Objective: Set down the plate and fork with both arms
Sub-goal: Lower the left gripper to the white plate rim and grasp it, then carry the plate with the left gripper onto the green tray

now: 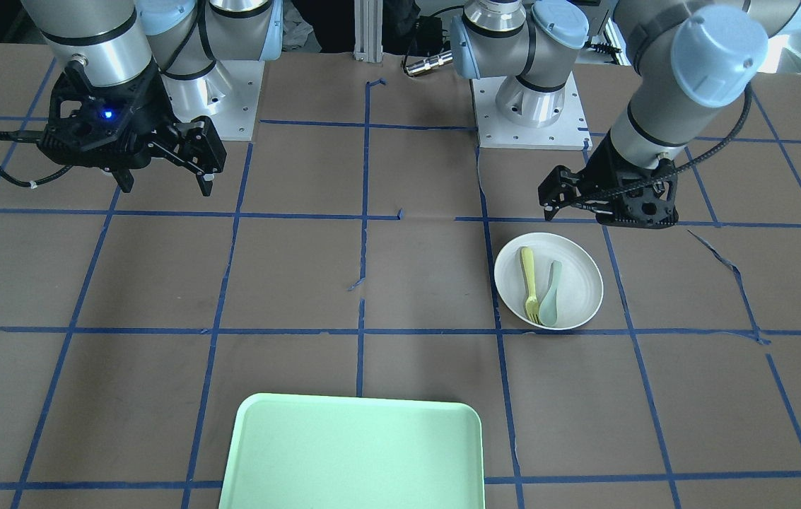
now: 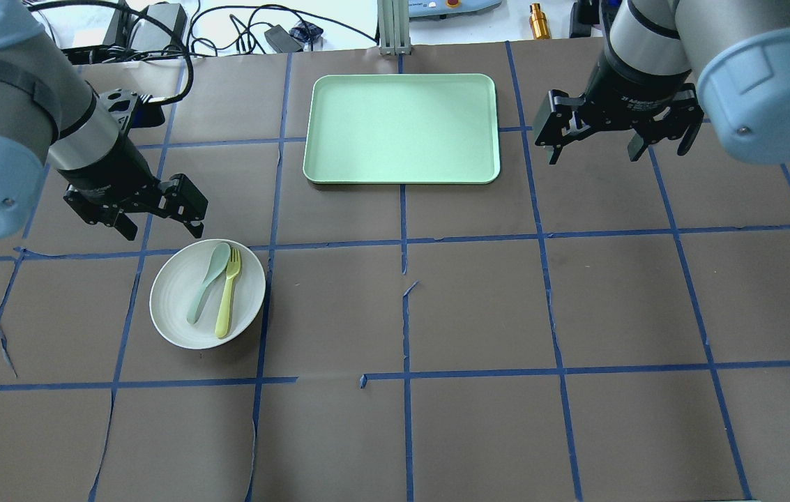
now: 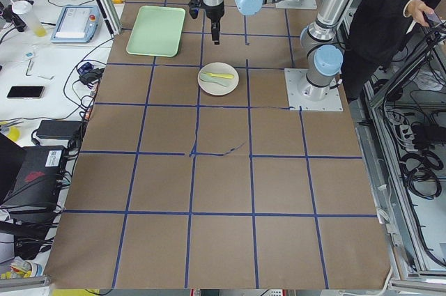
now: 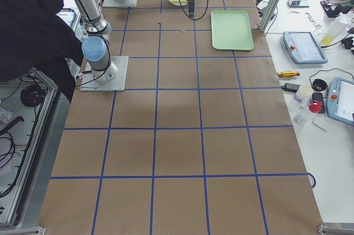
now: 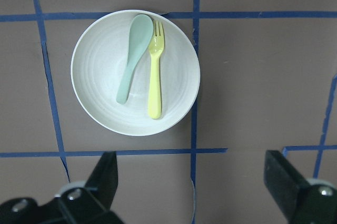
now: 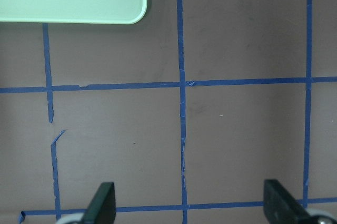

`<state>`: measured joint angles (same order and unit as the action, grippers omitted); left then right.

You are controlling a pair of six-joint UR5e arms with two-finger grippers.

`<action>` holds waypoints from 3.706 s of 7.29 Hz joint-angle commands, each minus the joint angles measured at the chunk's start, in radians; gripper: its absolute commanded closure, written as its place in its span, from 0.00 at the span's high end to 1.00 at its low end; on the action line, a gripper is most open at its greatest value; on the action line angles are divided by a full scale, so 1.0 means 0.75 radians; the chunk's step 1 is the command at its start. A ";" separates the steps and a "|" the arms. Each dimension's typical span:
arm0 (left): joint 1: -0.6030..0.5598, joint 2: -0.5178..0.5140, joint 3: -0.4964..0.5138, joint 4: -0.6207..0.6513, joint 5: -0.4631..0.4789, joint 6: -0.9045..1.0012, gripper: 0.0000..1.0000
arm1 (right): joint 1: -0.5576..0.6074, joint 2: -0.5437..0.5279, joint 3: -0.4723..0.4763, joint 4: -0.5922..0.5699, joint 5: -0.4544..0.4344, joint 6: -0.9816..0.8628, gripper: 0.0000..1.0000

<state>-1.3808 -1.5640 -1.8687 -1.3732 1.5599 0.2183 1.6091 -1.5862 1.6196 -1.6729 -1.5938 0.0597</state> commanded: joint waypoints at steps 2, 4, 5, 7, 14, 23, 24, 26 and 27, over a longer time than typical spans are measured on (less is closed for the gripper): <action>0.292 -0.078 -0.448 0.547 0.011 0.344 0.92 | 0.000 0.000 0.000 -0.001 0.000 -0.002 1.00; 0.311 -0.174 -0.470 0.663 0.021 0.361 0.76 | 0.000 0.000 0.000 0.001 0.000 -0.002 1.00; 0.311 -0.209 -0.470 0.712 0.021 0.361 0.75 | 0.000 0.000 0.000 -0.001 0.000 -0.002 1.00; 0.311 -0.250 -0.454 0.749 0.019 0.349 0.54 | 0.000 0.000 0.000 0.001 0.000 -0.002 1.00; 0.319 -0.261 -0.390 0.731 0.002 0.323 0.00 | 0.000 0.000 -0.004 0.001 0.000 -0.002 1.00; 0.017 -0.507 0.257 0.315 -0.446 -0.690 0.00 | 0.000 0.000 0.000 0.001 0.000 -0.002 1.00; -0.046 -0.583 0.333 0.396 -0.448 -0.862 0.00 | 0.000 0.000 0.000 0.001 0.000 -0.002 1.00; -0.187 -0.755 0.535 0.473 -0.444 -1.031 0.00 | 0.000 0.000 0.000 0.001 0.000 0.000 1.00; -0.238 -0.834 0.642 0.473 -0.438 -1.084 0.00 | 0.000 -0.002 0.000 -0.001 0.000 0.000 1.00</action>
<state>-1.5080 -2.1164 -1.4820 -1.0285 1.2273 -0.5372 1.6091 -1.5864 1.6199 -1.6727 -1.5938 0.0597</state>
